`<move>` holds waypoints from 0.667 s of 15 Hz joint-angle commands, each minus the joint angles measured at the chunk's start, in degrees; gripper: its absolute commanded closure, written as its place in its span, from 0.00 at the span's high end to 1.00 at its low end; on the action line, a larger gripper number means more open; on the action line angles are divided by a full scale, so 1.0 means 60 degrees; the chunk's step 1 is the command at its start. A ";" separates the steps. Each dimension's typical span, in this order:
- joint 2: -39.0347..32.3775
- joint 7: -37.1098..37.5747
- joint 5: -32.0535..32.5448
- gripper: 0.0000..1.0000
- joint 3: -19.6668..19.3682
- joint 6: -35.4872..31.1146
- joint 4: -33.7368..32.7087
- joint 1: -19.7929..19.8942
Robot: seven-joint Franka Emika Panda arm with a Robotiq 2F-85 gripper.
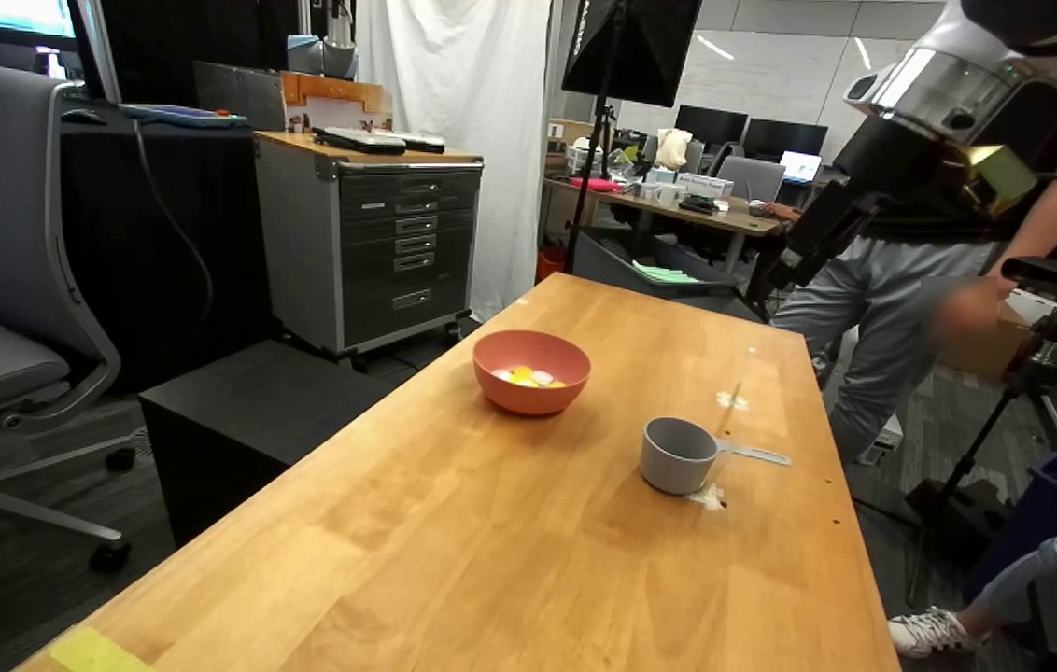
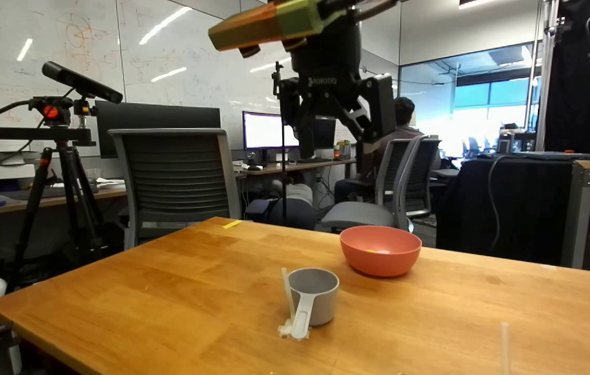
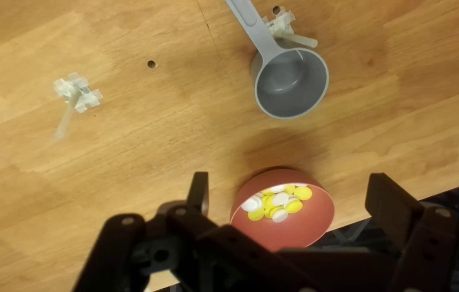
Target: Pour the contents in the cup into the bowl
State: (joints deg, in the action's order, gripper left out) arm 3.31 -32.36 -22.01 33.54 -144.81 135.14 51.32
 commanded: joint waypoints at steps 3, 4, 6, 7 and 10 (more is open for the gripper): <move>0.2009 0.0159 0.0560 1.00 -0.3612 0.1743 0.1116 -0.4067; 0.2268 0.0190 0.0673 1.00 -0.4217 0.2230 0.1237 -0.4797; 0.1640 0.0381 0.0987 1.00 -0.5117 0.1917 0.0924 -0.5693; 0.1890 0.0406 0.1047 1.00 -0.5382 0.2160 0.1052 -0.6054; 0.2238 0.0430 0.1080 1.00 -0.5593 0.2307 0.1272 -0.6323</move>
State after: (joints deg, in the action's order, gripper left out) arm 16.91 -31.68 -18.03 6.45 -130.54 142.71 20.04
